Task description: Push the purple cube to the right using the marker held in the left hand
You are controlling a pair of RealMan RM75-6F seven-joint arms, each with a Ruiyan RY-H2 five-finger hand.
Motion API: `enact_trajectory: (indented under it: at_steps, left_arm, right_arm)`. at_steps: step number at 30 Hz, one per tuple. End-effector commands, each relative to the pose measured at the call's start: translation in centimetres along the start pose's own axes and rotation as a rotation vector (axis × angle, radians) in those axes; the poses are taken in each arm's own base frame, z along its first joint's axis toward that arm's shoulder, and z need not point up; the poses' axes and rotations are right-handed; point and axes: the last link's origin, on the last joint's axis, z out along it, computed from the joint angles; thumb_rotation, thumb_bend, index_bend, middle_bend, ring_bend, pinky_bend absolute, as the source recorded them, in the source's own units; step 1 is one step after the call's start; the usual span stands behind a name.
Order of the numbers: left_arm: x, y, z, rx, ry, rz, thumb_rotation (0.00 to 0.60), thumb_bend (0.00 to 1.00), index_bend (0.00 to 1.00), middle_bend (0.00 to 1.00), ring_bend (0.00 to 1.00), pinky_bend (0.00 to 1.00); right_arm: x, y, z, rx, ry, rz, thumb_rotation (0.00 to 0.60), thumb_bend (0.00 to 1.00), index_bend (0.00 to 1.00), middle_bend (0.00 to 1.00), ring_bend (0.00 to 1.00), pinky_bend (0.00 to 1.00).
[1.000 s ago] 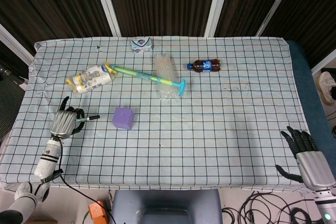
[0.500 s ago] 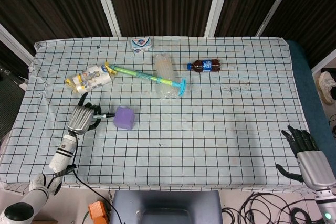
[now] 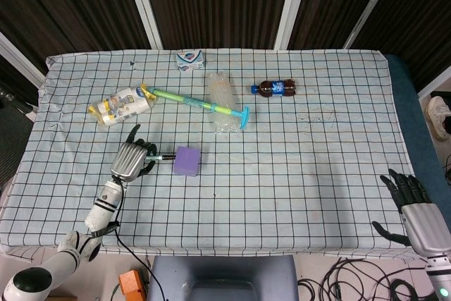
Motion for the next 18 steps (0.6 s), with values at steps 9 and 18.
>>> enact_trajectory:
  at_steps: [9,18]
  left_arm:
    - [-0.1,4.1,0.6,-0.062,0.017,-0.003,0.600,0.49,0.78,0.78,0.45,0.07]
    - [-0.1,5.8,0.6,-0.067,0.025,0.010,0.600,0.49,0.78,0.78,0.45,0.07]
  right_arm:
    - [0.2,0.1,-0.2,0.006,0.009,0.009,0.600,0.38,0.00,0.03,0.00,0.05]
    - [0.4,0.2,-0.4,0.009,0.014,0.013,0.600,0.38,0.00,0.03,0.00,0.05]
